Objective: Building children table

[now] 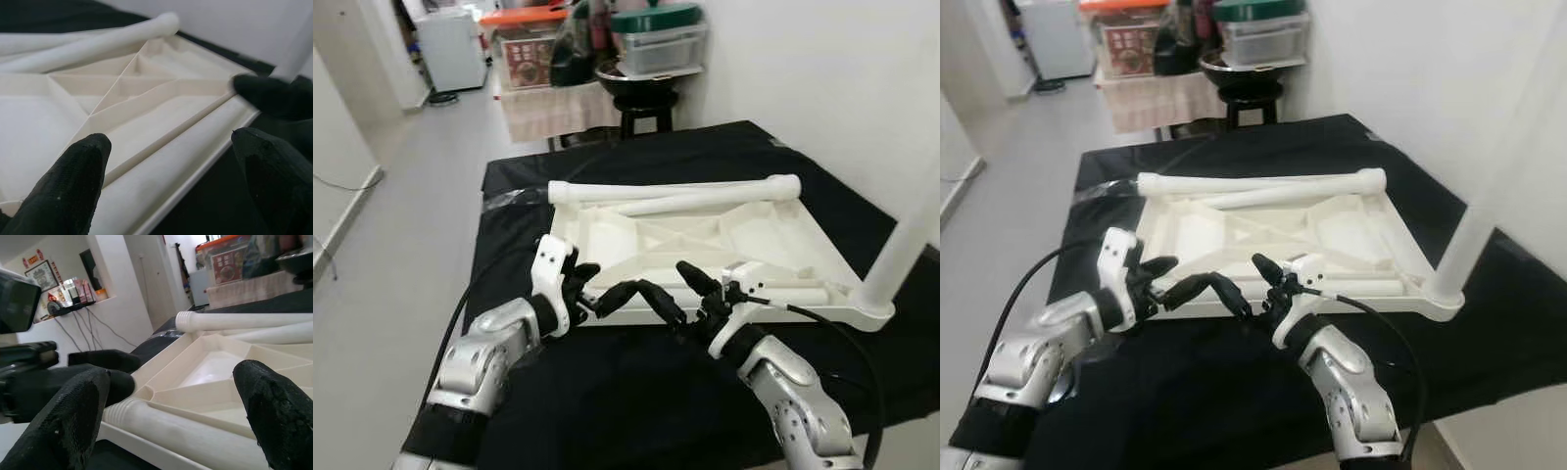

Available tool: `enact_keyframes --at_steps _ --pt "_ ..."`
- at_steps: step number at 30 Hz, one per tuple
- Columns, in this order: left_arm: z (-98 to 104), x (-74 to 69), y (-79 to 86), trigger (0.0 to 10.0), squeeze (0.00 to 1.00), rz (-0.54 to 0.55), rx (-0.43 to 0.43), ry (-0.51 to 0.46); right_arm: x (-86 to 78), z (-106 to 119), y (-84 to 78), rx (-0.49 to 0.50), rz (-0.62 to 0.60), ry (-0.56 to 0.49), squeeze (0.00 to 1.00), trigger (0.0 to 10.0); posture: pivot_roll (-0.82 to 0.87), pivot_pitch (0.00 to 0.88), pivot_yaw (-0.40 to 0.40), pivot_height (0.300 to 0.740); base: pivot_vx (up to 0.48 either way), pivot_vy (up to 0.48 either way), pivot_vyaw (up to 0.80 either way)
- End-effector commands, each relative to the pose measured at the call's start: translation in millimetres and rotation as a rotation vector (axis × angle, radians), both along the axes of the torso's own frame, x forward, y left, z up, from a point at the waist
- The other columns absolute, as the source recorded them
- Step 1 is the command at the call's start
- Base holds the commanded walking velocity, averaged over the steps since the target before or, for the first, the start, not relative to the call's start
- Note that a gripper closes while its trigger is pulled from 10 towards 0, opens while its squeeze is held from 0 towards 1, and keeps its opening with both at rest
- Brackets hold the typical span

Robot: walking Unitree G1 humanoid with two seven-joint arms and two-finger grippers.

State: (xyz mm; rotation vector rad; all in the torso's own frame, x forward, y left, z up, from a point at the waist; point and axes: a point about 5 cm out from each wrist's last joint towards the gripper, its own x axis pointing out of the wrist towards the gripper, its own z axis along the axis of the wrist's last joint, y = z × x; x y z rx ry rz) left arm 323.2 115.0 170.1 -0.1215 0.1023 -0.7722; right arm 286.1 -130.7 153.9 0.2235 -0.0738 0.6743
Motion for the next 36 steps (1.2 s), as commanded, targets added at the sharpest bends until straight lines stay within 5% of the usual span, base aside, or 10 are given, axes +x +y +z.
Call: enact_keyframes --at_steps 1,9,19,26,30,36 --pt "-10.8 5.7 5.8 10.0 0.00 0.062 0.074 0.052 -2.4 1.0 2.2 -0.008 0.022 0.001 0.00 10.0 -0.04 0.000 0.053 0.740 0.000 0.000 -0.80" --pt "-11.5 13.9 16.7 10.0 0.00 0.218 0.153 0.055 -2.4 -0.9 3.9 -0.025 0.029 0.005 0.00 10.0 -0.03 0.000 0.048 0.740 0.000 0.000 -0.80" --pt "-13.2 -1.3 2.1 10.0 0.00 0.158 0.148 0.020 1.2 -4.8 4.9 -0.063 -0.008 0.009 0.00 10.0 -0.02 0.000 0.045 0.740 0.000 0.000 -0.80" --pt "-12.7 -6.9 -2.6 10.0 0.00 0.203 0.138 0.027 1.9 -8.5 6.3 -0.078 -0.026 0.021 0.00 10.0 -0.01 0.000 0.049 0.740 0.000 0.000 0.00" --pt "-15.3 -12.5 0.8 10.0 0.00 0.260 0.158 0.104 1.1 -11.7 7.1 -0.100 -0.023 0.035 0.00 10.0 -0.01 0.000 0.049 0.740 0.000 0.000 0.00" --pt "-23.6 -8.9 29.7 10.0 0.00 0.416 0.093 0.269 1.0 -15.7 7.5 -0.138 -0.021 0.042 0.00 10.0 -0.01 0.000 0.041 0.740 0.000 0.000 0.00"
